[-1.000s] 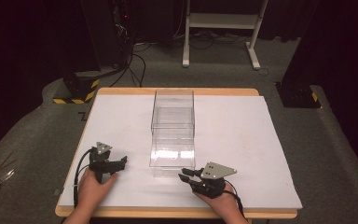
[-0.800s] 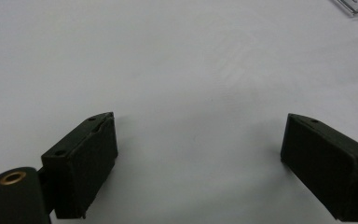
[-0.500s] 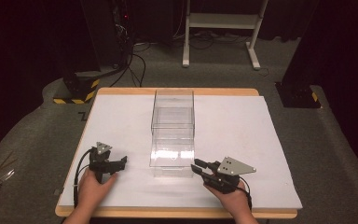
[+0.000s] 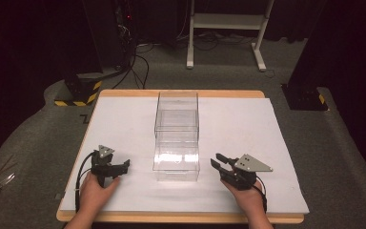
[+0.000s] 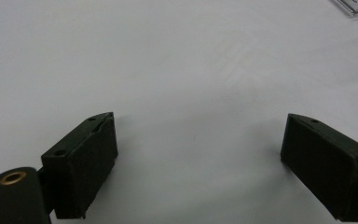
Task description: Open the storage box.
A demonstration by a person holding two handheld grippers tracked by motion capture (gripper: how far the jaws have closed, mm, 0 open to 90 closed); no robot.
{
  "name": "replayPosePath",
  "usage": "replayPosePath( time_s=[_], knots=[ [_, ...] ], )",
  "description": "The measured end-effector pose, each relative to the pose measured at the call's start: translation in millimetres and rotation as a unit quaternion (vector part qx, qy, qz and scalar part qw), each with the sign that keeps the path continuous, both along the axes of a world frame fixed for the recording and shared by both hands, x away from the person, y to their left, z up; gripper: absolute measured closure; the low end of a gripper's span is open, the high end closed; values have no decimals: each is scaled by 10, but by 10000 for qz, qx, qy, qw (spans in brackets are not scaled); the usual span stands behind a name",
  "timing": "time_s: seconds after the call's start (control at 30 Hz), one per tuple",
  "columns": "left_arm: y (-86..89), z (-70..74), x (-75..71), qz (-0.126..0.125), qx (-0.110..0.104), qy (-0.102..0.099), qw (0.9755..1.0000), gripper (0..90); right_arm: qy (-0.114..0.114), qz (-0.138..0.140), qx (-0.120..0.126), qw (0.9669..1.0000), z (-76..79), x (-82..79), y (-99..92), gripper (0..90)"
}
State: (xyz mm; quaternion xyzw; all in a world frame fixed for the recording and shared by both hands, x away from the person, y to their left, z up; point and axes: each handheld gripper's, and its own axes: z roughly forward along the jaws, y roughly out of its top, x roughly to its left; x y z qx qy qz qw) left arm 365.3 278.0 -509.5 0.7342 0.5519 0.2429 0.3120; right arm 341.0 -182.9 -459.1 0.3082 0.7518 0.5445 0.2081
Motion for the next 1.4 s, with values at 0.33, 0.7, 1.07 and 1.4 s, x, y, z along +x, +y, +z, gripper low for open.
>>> replayPosePath(
  time_s=[0.33, 0.7, 1.07, 1.4],
  knots=[
    [-1, -1, 0, 8, -6, -5, 10000, 111, 117, -846, -338, 9958, -70, 102, -284, 621],
    [0, 0, 0, 1, -1, -1, 10000, 111, 774, -1663, -967, 9783, -295, 272, -463, 528],
    [-1, 0, -1, 1, 1, -2, 10000, 111, 1594, -1654, -1160, 9663, -424, 435, -459, 388],
    [-2, 0, -2, 5, -2, -4, 10000, 111, 1651, -1644, -1238, 9646, -431, 449, -445, 378]
  ],
)
